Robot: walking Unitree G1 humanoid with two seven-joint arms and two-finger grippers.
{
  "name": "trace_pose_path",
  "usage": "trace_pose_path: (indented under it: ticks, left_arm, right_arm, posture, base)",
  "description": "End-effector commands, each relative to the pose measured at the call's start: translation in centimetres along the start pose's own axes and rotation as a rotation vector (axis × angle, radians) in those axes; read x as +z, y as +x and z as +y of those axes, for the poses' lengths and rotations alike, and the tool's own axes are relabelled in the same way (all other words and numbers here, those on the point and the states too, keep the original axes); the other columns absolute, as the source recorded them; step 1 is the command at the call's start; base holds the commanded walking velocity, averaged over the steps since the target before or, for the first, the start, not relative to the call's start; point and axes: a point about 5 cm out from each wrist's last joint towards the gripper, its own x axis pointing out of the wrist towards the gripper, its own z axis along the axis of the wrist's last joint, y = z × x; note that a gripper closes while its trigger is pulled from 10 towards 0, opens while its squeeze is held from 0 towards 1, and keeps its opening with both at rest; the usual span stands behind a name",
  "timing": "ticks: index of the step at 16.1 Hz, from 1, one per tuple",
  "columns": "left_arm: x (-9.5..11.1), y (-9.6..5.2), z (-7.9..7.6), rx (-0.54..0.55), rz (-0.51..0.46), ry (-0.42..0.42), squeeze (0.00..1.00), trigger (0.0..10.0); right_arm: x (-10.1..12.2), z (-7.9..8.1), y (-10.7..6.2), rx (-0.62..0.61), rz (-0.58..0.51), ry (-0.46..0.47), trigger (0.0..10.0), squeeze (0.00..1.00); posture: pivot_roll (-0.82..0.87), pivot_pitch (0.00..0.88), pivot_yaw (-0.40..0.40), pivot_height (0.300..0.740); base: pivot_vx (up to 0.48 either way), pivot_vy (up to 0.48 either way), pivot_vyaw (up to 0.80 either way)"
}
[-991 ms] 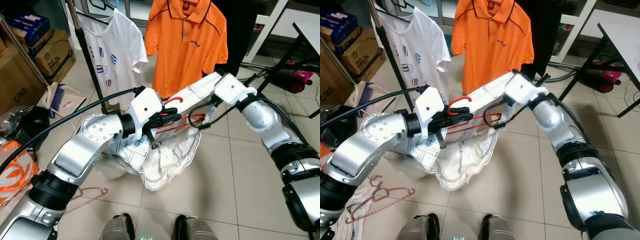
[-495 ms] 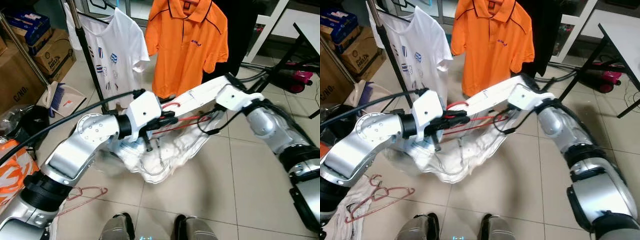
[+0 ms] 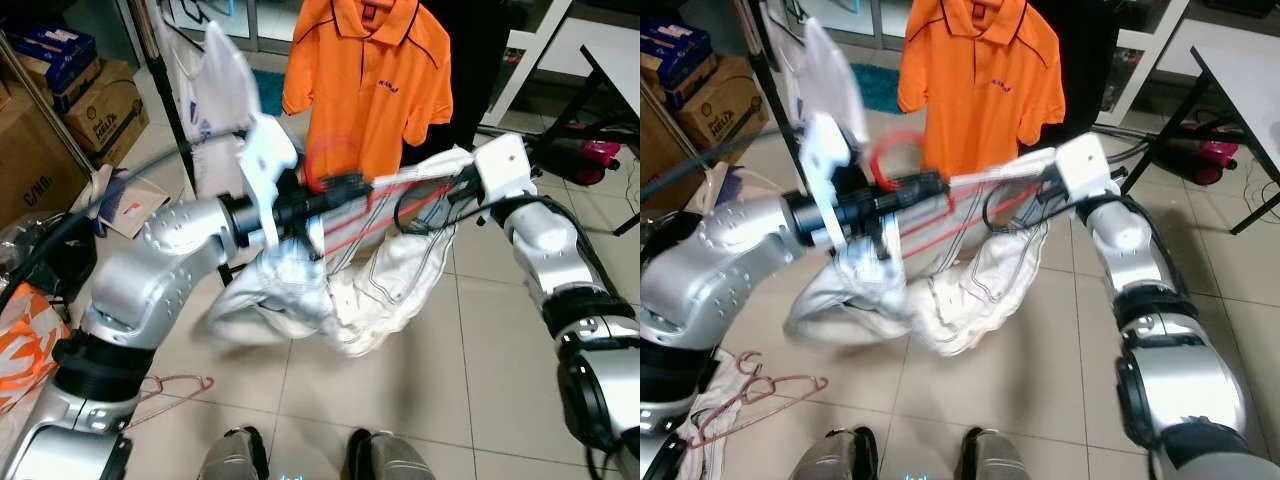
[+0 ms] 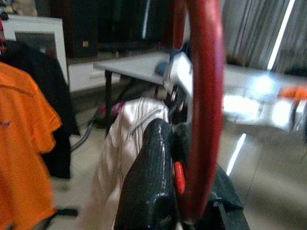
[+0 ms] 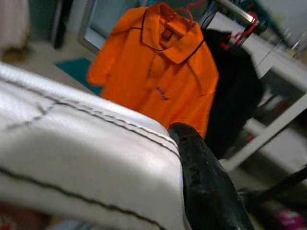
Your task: Hang hanger
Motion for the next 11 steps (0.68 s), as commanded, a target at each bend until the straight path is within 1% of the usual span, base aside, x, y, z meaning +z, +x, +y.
trace_pose_path:
  ticks: [1,3,5,6,7,8,9,11]
  left_arm:
    - [4.7,-2.9,1.0,0.057,-0.193,0.092,0.0,10.0]
    - [5.3,-3.1,0.4,0.014,-0.228,0.066,0.0,10.0]
    - [5.7,-3.2,-0.6,-0.053,-0.264,0.03,0.0,10.0]
    - [5.1,-3.1,-1.2,-0.09,-0.21,0.035,0.0,10.0]
    - [3.1,-2.9,-1.7,-0.116,-0.074,0.068,0.0,10.0]
    - [2.2,-2.8,-1.8,-0.12,-0.026,0.073,0.0,10.0]
    - [1.1,-2.5,-2.0,-0.123,0.03,0.081,0.0,10.0]
    - [0.4,-2.3,-2.2,-0.138,0.081,0.088,0.0,10.0]
  right_arm:
    - [-5.5,-5.4,-4.3,-0.288,0.275,0.229,0.0,0.0]
    - [-5.9,-5.1,-4.5,-0.273,0.273,0.333,0.0,0.0]
    - [-6.5,-4.6,-4.6,-0.258,0.268,0.481,0.0,0.0]
    - [-6.3,-4.6,-4.5,-0.264,0.254,0.503,0.0,0.0]
    - [-5.4,-4.7,-3.9,-0.262,0.206,0.495,0.0,0.0]
    - [-4.8,-4.8,-3.6,-0.26,0.18,0.499,0.0,0.0]
    - [-3.8,-5.0,-3.0,-0.247,0.134,0.513,0.0,0.0]
    - [-2.3,-5.6,-2.2,-0.25,0.071,0.535,0.0,0.0]
  posture:
    - [-0.03,0.158,-0.068,0.74]
    - [-0.03,0.157,-0.072,0.74]
    - [-0.03,0.158,-0.073,0.74]
    - [-0.03,0.158,-0.073,0.74]
    - [-0.03,0.159,-0.069,0.74]
    - [-0.03,0.159,-0.069,0.74]
    - [-0.03,0.157,-0.067,0.74]
    - [-0.03,0.155,-0.067,0.74]
  base:
    - [0.0,0.0,0.0]
    - [0.0,0.0,0.0]
    - [0.0,0.0,0.0]
    - [0.0,0.0,0.0]
    - [0.0,0.0,0.0]
    - [0.0,0.0,0.0]
    - [0.0,0.0,0.0]
    - [0.0,0.0,0.0]
